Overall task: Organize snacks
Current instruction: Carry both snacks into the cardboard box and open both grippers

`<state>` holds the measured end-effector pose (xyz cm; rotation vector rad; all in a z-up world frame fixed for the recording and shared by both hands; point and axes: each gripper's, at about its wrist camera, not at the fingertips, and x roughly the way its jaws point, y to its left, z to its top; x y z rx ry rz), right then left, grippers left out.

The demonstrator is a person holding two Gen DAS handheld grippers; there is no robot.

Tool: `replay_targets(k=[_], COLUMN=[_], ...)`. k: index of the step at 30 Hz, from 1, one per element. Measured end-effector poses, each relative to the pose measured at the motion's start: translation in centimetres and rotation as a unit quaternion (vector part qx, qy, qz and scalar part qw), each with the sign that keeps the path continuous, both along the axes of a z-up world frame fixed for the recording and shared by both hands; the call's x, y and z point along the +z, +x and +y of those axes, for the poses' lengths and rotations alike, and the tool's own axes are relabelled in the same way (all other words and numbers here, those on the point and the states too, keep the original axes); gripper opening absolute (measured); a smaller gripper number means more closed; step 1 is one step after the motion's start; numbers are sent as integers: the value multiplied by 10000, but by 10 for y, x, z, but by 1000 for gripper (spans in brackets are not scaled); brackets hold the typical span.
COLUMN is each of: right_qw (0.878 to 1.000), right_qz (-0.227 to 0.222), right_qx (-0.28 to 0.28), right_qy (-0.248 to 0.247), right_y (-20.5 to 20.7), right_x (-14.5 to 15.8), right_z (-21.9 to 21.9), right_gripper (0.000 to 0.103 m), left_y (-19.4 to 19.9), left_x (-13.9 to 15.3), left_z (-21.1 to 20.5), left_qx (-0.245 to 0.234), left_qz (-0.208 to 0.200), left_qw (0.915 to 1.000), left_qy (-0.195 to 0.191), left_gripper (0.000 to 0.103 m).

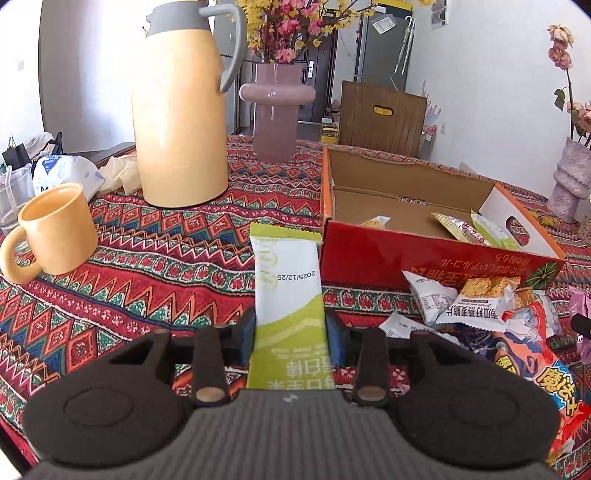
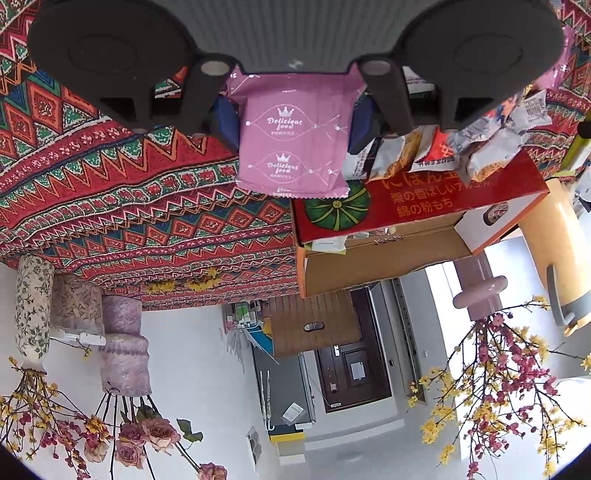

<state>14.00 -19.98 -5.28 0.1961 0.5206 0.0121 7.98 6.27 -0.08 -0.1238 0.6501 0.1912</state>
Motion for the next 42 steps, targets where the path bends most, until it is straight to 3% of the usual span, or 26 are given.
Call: replay_targets(k=[10, 22, 42], right_qw=[9991, 9972, 9948], right_qz=[-381, -594, -430], right_qx=[155, 381, 836], right_qy=[-108, -234, -387], right_y=[3, 43, 129], right_x=[29, 54, 57], right_z=[10, 25, 61], right_gripper=[61, 61, 61], left_y=[14, 49, 130], left_x=[31, 55, 47], left_z=[-23, -56, -59], left_qx=[-381, -805, -749], left_qz=[-388, -661, -612], left_qw=[9984, 9940, 9950], left_qy=[136, 326, 251], left_gripper=[39, 39, 39])
